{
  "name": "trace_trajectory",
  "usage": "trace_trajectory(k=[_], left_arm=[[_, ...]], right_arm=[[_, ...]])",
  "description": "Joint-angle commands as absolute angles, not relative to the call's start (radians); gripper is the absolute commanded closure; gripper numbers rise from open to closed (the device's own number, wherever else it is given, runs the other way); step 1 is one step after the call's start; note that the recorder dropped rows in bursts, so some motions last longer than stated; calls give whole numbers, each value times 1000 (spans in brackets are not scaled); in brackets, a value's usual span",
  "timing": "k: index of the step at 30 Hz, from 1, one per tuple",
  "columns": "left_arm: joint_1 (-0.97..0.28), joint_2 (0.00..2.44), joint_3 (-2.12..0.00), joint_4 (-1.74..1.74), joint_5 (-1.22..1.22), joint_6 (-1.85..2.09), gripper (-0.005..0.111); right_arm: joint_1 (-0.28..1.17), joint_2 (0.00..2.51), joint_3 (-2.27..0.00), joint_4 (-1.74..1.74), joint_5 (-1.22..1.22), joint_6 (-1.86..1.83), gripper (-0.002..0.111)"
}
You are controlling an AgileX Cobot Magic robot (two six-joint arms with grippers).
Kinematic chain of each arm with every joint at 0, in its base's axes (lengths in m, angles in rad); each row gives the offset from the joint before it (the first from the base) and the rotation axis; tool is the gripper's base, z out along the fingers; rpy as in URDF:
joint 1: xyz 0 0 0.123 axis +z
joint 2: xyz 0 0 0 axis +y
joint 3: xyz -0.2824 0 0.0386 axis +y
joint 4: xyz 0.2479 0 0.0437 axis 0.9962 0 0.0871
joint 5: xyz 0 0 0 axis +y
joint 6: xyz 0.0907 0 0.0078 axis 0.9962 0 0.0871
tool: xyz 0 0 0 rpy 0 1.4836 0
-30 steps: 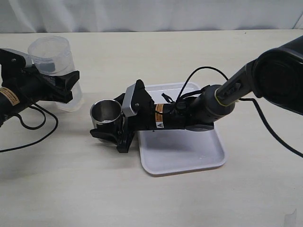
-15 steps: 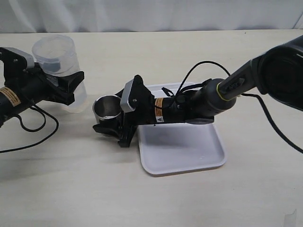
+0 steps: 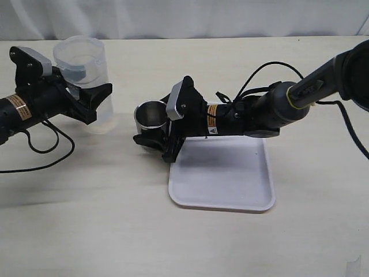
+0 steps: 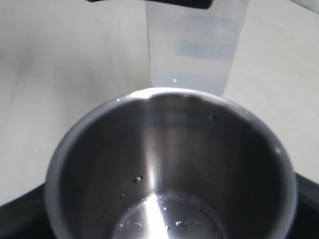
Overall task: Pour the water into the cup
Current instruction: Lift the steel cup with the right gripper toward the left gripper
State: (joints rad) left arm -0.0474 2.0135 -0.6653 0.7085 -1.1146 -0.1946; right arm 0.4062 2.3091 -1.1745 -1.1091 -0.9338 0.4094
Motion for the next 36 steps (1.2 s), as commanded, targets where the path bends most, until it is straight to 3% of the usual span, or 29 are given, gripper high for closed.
trace_trajectory(k=[1,36], left_arm=[[-47,2006,-692,722,-1143,-212,107],[-47,1937,-852,960,-859,-259,107]], right_arm=[[406,2291,-1175,-1114,-983,440,104],[467,2236,-1242,-1181,-817,675,104]])
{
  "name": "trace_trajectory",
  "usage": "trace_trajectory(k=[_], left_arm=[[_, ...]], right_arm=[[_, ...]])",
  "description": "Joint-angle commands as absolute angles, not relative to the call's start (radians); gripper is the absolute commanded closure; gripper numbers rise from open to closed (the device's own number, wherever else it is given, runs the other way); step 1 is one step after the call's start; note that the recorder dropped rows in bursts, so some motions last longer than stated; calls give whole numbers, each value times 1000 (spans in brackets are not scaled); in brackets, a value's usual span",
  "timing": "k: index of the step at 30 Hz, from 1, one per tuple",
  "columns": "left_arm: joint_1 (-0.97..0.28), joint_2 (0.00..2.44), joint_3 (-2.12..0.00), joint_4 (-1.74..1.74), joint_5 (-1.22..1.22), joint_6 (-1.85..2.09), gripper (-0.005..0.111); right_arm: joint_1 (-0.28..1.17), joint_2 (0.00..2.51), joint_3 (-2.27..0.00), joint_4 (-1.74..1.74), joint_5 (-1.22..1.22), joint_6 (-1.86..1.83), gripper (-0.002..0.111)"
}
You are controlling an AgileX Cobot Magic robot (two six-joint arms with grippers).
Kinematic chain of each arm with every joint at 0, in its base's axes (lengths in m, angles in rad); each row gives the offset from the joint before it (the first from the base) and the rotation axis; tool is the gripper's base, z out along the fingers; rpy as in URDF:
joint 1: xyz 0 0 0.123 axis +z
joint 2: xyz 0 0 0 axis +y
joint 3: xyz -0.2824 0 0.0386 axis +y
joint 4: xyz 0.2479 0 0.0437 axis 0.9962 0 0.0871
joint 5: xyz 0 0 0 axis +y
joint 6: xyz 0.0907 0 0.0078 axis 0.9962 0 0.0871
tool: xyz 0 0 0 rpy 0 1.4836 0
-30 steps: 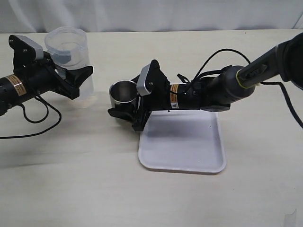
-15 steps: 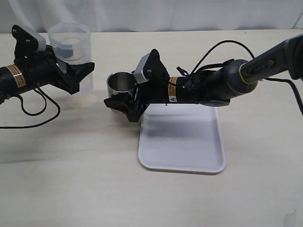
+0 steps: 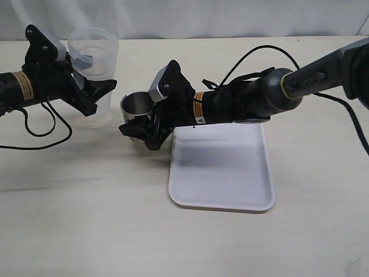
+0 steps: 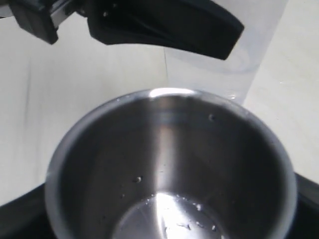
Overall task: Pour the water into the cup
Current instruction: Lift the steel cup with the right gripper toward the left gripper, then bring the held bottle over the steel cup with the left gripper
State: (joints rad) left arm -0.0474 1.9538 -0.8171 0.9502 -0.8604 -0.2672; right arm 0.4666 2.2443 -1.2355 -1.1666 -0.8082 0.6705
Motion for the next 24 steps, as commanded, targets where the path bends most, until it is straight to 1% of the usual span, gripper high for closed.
trace_trajectory(k=[1,3,15,20,24], left_arm=[[-47,1937,-856,971,-857,-256,107],[-47,1937,-863,1014,-859,-222,107],[-47,1937,-863,1019,-869,14,107],[-47,1937,-863,1010,-882,33,107],[-47,1937,-863,1002,-884,93,107]], right_arm=[[467,2236,-1242,-1190,-817,675,104],[467,2236,-1242,-1194,-817,675,104],[467,2236,-1254,-1159,-813,634,104],[465,2274,-1254,-1076,-916,518,104],[465,2288,-1255,-1070,-918,489,104]])
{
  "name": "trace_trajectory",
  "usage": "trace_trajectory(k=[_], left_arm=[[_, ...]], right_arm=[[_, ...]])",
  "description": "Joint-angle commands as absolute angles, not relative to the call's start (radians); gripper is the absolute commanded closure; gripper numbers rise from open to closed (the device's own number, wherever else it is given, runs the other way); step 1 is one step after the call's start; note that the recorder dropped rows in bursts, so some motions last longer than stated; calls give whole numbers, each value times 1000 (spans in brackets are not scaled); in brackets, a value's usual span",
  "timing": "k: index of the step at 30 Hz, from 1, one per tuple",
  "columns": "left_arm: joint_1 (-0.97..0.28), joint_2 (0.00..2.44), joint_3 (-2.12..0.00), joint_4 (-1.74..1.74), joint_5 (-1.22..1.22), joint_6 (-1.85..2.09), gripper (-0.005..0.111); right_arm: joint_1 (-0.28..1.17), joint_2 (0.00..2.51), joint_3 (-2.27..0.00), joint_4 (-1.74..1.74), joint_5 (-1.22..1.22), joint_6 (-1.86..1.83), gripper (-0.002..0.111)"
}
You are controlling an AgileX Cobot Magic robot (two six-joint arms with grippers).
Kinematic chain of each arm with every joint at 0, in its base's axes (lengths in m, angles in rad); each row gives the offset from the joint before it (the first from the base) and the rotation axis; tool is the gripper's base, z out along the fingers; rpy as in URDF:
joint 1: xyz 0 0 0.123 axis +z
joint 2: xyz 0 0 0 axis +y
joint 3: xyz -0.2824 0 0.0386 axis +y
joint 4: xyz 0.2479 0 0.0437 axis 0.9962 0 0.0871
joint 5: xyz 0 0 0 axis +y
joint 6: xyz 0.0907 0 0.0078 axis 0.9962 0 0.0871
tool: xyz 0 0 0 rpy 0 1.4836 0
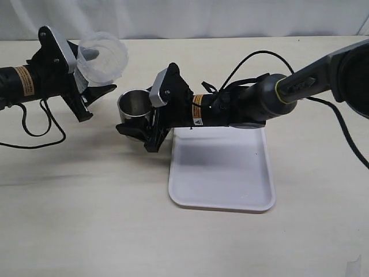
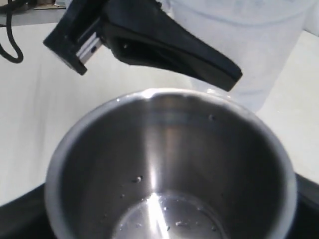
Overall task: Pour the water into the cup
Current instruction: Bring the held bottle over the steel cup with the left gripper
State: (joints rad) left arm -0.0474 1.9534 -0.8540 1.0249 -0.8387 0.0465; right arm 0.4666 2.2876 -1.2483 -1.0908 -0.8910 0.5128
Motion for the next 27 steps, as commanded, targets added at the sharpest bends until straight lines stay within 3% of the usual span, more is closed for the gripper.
trace_trajectory(k=[1,27], left_arm=[[-47,1937,-863,983,-884,109,107],[-79,1937,-863,985,-894,223,107]], right_arm=[[465,2288,-1255,-1070,-918,489,104],[467,2288,-1255,-1097,-967,474,104]])
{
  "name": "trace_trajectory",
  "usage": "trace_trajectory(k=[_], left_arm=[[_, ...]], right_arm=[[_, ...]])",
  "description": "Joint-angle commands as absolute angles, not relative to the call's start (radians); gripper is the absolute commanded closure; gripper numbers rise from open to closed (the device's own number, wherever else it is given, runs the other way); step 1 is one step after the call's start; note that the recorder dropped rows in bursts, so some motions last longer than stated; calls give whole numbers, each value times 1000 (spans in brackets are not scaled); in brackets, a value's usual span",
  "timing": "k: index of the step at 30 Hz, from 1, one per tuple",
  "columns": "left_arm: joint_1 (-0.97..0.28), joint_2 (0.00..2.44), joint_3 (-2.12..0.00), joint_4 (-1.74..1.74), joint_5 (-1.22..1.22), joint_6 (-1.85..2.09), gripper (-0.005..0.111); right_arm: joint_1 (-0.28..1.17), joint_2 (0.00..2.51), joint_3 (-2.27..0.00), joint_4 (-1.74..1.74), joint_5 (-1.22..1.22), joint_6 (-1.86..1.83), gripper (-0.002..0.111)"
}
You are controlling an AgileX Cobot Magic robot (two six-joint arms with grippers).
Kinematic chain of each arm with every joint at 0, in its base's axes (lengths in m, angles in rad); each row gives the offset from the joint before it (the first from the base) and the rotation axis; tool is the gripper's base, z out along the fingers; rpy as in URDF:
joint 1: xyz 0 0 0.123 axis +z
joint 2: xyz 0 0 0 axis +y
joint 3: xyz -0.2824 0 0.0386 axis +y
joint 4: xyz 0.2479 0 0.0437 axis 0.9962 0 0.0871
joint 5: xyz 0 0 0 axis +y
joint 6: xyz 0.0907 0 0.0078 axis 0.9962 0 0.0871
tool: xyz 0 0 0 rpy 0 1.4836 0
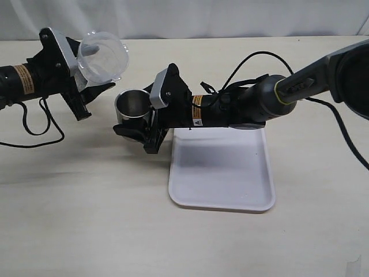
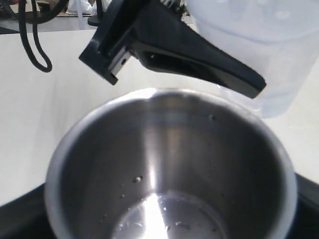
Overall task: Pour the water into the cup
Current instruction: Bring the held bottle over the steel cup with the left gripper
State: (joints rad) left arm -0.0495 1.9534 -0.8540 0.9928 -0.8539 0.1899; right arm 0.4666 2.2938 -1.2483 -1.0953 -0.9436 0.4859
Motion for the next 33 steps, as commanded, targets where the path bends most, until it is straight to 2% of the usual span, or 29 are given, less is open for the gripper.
trace_trajectory(k=[1,33], left_arm=[[-86,1937,-863,981,-889,236,107],[-106,1937,-863,923,-898,485,107]], right_arm=[[467,2288,-1255,-1097,-964,474,104],[467,2325,-1256,-1089,-940,467,104]])
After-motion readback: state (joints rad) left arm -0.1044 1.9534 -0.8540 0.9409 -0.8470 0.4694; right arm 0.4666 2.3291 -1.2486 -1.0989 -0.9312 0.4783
